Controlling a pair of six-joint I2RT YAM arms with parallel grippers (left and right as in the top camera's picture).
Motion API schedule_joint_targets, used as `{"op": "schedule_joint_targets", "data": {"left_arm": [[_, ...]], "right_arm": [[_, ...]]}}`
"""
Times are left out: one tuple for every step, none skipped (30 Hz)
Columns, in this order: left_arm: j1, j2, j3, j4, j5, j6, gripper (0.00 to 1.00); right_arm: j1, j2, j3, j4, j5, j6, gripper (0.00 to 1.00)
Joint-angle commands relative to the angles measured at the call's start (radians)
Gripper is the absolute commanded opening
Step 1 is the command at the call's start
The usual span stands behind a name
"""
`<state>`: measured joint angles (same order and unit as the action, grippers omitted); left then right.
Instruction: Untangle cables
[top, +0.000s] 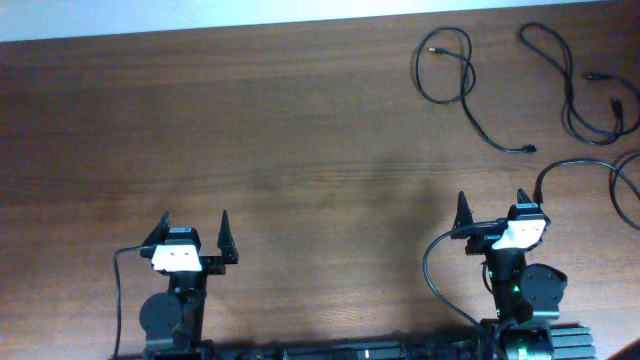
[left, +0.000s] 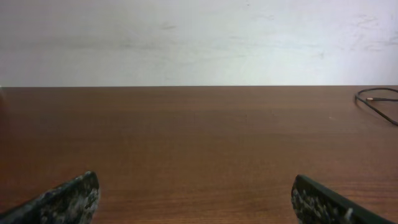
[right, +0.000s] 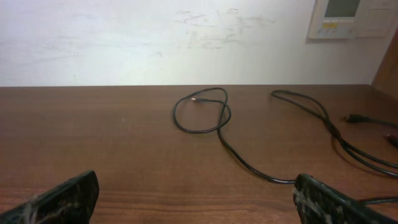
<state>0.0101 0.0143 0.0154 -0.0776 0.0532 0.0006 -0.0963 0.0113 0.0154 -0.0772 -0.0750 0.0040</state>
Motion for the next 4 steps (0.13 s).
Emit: {"op": "schedule_joint_targets", "data": {"left_arm": [[0.006, -0.009, -0.007, 0.001, 0.007, 0.016, 0.99], [0.006, -0.009, -0.007, 0.001, 0.007, 0.016, 0.99], [0.006, -0.009, -0.007, 0.001, 0.007, 0.016, 0.99], [0.006, -0.009, -0.007, 0.001, 0.007, 0.016, 0.99]], "right_arm": [[0.005, -0.007, -0.005, -0.007, 0.005, 0.000, 0.99], [0.005, -0.007, -0.005, -0.007, 0.005, 0.000, 0.99], [0.005, -0.007, -0.005, -0.007, 0.005, 0.000, 0.99], [0.005, -0.007, -0.005, -0.007, 0.005, 0.000, 0.98]]}}
